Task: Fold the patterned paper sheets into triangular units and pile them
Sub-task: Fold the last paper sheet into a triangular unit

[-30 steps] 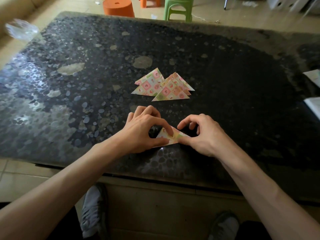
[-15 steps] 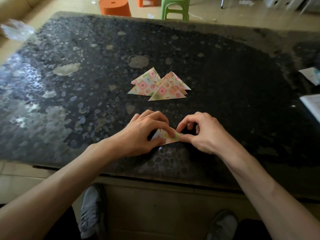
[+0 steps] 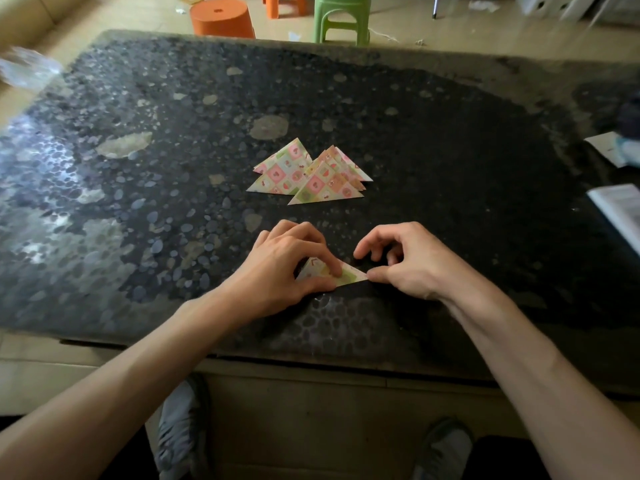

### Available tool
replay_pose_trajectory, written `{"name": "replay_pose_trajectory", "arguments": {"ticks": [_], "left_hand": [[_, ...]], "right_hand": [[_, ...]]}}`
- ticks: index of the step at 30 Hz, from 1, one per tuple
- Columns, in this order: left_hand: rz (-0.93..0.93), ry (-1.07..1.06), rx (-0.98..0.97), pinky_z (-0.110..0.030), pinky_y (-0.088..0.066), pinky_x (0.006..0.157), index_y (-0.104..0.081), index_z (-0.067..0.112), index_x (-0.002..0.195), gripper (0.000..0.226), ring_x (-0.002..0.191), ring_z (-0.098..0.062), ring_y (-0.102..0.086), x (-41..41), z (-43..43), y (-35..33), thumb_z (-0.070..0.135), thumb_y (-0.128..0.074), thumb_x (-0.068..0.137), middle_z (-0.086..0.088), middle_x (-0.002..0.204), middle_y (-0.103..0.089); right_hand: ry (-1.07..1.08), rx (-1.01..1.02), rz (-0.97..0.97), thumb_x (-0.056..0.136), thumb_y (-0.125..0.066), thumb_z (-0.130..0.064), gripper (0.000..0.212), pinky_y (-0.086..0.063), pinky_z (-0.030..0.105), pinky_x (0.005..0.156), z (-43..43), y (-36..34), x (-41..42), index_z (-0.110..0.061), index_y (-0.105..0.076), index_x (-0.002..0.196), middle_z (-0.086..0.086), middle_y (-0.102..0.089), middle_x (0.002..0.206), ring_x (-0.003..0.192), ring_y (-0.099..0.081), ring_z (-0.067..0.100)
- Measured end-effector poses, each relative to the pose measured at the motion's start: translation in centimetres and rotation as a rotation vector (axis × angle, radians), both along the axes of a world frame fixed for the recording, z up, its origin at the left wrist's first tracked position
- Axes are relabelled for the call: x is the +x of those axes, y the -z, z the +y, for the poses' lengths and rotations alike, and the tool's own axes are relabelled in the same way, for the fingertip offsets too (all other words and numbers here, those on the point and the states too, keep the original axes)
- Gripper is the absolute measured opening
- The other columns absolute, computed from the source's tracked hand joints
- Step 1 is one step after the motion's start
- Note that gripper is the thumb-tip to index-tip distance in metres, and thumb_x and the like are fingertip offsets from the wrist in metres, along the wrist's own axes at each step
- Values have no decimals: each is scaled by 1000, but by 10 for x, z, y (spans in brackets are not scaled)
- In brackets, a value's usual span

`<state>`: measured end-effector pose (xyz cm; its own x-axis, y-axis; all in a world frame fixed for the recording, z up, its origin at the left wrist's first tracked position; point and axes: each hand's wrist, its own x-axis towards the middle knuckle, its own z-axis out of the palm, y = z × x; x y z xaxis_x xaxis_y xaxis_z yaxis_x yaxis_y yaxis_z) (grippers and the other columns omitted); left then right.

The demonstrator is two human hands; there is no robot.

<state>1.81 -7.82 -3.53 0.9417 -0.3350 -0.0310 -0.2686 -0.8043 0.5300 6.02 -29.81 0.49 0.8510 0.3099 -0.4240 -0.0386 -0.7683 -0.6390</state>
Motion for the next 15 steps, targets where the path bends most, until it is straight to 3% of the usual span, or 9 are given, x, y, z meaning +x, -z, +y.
{"name": "replay_pose_trajectory", "arguments": {"ticks": [3,6,11,15], "left_hand": [[-13,53,96,-39,-25,104,-60,67,111,31,130,-8,-28,1,12,-4,55,-71,85,23,120,-45],[4,75,71,-37,-21,104,-54,72,111,38,132,-7,-25,0,18,-7,51,-73,86,24,122,-42],[28,116,67,-40,-22,111,-62,66,117,35,131,-6,-27,1,26,-7,50,-73,87,26,124,-40],[-53,166,188,-37,-26,109,-61,64,123,41,130,-6,-30,2,31,-14,63,-67,82,26,125,-43]], "right_hand": [[6,-8,-13,86,-82,-12,28,-43,20,62,-1,2,0,-37,-72,95,-8,-62,99,71,-55,7],[3,0,-14,86,-82,-12,29,-43,20,62,-1,3,0,-37,-72,95,-8,-61,100,72,-56,7],[-38,24,-8,90,-78,-13,28,-43,19,64,-6,6,-1,-39,-72,97,-10,-61,103,74,-56,7],[-56,32,-38,91,-77,-16,25,-43,19,66,-6,8,-3,-39,-74,100,-11,-59,105,80,-56,8]]}}
